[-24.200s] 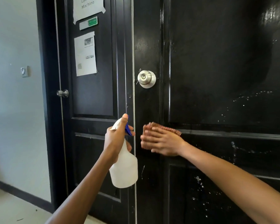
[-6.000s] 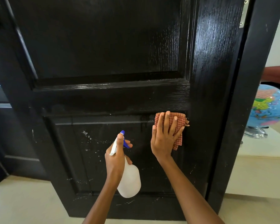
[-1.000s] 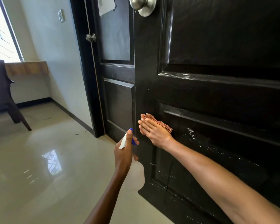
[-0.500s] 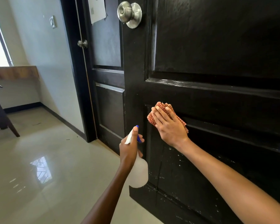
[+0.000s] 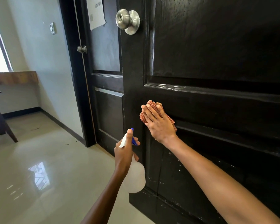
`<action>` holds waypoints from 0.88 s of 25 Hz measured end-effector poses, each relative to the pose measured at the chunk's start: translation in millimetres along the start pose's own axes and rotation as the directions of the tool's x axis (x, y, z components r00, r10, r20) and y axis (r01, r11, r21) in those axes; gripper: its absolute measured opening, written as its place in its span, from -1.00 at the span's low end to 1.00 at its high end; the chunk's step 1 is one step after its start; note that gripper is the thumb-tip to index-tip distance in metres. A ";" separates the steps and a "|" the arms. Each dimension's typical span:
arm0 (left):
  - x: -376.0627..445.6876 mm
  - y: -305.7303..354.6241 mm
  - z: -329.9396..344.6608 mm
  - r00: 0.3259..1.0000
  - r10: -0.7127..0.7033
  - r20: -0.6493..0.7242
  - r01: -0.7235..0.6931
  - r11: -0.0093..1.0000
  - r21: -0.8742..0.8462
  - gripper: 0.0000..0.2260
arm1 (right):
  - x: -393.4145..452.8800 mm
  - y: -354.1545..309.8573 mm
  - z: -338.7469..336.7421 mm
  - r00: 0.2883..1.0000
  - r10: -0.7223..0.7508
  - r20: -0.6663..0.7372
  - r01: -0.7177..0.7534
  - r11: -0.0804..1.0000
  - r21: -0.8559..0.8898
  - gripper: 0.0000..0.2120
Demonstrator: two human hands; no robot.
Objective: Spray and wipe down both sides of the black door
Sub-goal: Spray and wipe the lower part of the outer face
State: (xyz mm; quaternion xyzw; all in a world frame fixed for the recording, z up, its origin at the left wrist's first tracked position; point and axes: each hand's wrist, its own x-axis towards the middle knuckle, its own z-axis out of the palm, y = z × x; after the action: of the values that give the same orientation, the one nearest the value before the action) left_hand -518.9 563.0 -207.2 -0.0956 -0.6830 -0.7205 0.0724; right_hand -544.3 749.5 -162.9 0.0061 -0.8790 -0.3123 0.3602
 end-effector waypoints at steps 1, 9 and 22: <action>-2.3 0.0 3.1 1.000 -0.006 0.004 0.006 1.000 -0.008 -0.55 | -7.7 4.5 -1.8 1.000 0.005 0.000 -0.005 1.000 0.019 -0.37; -7.1 10.0 14.9 0.998 0.024 0.058 -0.022 0.999 -0.034 -0.57 | -35.4 22.1 -7.3 1.000 0.026 0.000 -0.026 1.000 0.015 -0.40; 9.6 23.4 -15.2 0.998 0.067 -0.002 -0.067 0.996 -0.059 -0.49 | 106.1 -4.6 -23.8 0.981 -0.182 0.072 0.195 0.941 -0.275 -0.36</action>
State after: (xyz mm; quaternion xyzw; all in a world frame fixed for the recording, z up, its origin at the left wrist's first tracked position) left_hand -523.3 546.7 -182.9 -0.1204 -0.6578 -0.7376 0.0939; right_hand -608.7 707.8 -85.7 0.0318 -0.8290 -0.4670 0.3060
